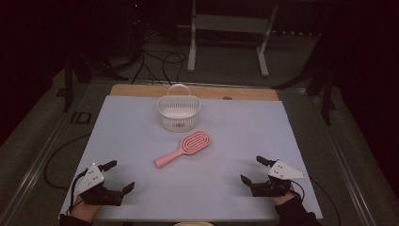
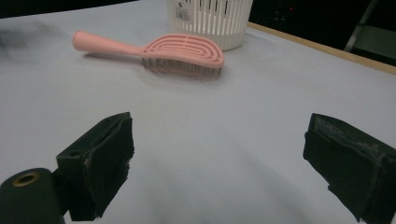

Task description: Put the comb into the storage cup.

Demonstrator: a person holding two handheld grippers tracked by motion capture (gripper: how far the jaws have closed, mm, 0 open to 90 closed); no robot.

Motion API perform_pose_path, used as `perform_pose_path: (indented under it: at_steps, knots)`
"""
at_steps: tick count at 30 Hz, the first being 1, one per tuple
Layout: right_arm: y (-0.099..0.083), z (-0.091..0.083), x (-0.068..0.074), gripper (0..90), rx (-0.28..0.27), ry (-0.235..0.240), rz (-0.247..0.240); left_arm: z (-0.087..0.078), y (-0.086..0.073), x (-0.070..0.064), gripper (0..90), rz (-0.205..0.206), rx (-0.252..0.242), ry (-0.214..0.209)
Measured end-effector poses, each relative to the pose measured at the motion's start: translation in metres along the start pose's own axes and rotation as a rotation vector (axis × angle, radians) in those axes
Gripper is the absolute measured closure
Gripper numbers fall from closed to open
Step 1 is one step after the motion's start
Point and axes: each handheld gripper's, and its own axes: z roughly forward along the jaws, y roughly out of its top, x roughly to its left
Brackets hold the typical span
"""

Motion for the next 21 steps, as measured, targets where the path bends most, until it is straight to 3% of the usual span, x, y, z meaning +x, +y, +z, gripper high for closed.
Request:
perform_pose_path:
  at_steps: [12, 21]
  knots:
    - [0.002, -0.003, 0.001, 8.4, -0.021, -0.014, 0.015, 0.002, 0.007, -0.005, 0.4, 0.025, 0.017, -0.018]
    - [0.003, -0.002, 0.001, 8.4, -0.026, -0.013, 0.02, -0.001, 0.017, -0.004, 0.4, 0.011, 0.015, -0.024]
